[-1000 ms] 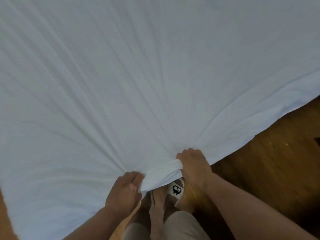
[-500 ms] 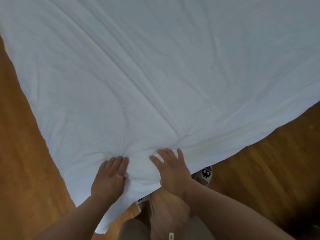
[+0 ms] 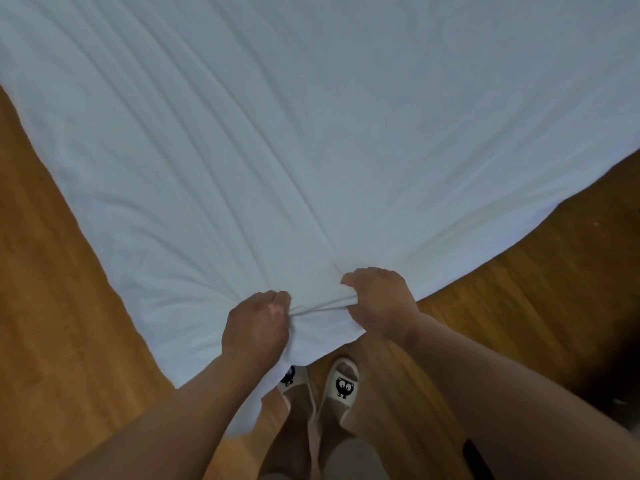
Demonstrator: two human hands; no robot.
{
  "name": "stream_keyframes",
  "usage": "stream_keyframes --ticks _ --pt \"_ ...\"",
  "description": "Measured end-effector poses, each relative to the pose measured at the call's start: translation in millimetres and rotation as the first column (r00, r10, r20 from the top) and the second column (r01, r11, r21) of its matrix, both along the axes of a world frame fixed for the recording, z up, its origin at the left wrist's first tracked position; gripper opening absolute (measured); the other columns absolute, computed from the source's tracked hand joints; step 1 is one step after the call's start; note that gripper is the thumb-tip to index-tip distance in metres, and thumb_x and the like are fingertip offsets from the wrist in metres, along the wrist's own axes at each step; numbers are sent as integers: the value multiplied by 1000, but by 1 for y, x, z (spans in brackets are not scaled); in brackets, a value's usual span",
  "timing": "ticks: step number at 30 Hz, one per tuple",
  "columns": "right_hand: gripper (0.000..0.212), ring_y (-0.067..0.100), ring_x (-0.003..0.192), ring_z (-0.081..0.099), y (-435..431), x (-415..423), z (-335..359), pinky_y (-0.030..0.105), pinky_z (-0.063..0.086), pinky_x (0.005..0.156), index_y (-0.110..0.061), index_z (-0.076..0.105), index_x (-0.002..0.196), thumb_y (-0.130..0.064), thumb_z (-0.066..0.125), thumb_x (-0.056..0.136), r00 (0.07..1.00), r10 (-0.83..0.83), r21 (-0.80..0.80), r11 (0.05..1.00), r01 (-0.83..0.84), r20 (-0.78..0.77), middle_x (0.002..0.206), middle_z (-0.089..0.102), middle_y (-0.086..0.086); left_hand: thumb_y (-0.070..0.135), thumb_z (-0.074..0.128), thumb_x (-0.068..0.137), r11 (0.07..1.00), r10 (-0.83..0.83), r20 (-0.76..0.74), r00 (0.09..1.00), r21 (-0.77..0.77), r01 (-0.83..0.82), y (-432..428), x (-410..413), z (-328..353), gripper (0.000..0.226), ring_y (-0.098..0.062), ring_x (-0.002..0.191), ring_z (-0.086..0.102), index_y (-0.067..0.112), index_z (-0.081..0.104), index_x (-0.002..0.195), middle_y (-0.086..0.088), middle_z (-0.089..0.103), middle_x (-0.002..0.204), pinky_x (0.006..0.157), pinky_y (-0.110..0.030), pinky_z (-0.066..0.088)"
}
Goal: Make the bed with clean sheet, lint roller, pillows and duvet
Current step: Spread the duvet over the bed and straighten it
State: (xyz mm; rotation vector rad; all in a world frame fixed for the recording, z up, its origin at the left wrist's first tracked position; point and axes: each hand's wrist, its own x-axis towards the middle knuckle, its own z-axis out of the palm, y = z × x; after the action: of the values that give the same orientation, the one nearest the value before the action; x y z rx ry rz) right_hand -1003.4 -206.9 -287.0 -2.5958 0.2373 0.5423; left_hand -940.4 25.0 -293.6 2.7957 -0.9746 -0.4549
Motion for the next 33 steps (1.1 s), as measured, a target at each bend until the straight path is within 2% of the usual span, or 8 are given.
stream_keyframes --ticks 7,10,14,17,21,26,29,33 --pt "30 18 94 61 -3 -27 5 27 43 83 -25 66 112 -27 55 84 993 43 13 999 -42 -114 102 65 -5 19 73 70 987 -24 -33 999 -158 18 17 -22 15 18 -21 68 64 17 71 88 2 66 76 56 -29 51" --pt "56 26 106 56 19 -29 11 38 44 93 -20 56 126 -15 63 71 990 129 -156 978 -136 -56 122 55 5 41 72 75 991 39 -47 998 -128 -44 63 -37 25 50 -31 104 58 10 66 113 -10 62 117 82 -43 54" --pt "76 27 112 53 90 -51 9 46 46 92 -19 52 127 -22 74 55 929 324 -77 946 -316 179 131 52 8 57 83 59 991 39 -71 997 133 -29 115 -71 19 90 -35 118 53 11 56 132 -14 54 132 95 -49 50" --pt "58 29 104 58 115 -52 -21 47 49 90 -19 57 122 -18 71 66 915 328 -117 944 -309 233 122 60 8 12 63 75 998 40 45 998 46 -42 105 -63 -2 42 -30 95 59 11 63 117 -10 61 110 81 -42 51" --pt "24 23 57 55 124 -31 -30 29 40 51 -17 65 78 -7 74 59 956 223 -113 972 -204 189 65 55 1 -1 56 75 996 -2 60 998 89 -3 94 -33 -18 18 -27 58 56 10 67 83 -5 57 69 49 -37 49" --pt "17 22 58 47 125 -28 -17 26 23 52 -18 68 83 -6 62 72 981 160 -33 987 -157 111 63 52 -3 7 50 87 983 46 -148 988 183 -18 96 -23 -7 24 -23 75 62 19 70 93 -2 69 84 63 -29 43" --pt "14 18 51 51 132 -66 -16 23 29 50 -24 65 69 -16 59 59 971 168 -37 986 -164 170 56 53 -5 7 53 74 999 11 -134 991 40 -6 110 -59 0 33 -28 71 70 17 78 93 -5 75 83 65 -34 57" --pt "21 15 54 55 135 -100 -24 23 39 48 -25 70 73 -18 57 58 979 131 -65 990 -122 156 60 57 -8 4 57 74 993 -8 -205 979 115 32 112 -92 -7 27 -17 61 64 21 75 86 3 68 73 56 -27 53"
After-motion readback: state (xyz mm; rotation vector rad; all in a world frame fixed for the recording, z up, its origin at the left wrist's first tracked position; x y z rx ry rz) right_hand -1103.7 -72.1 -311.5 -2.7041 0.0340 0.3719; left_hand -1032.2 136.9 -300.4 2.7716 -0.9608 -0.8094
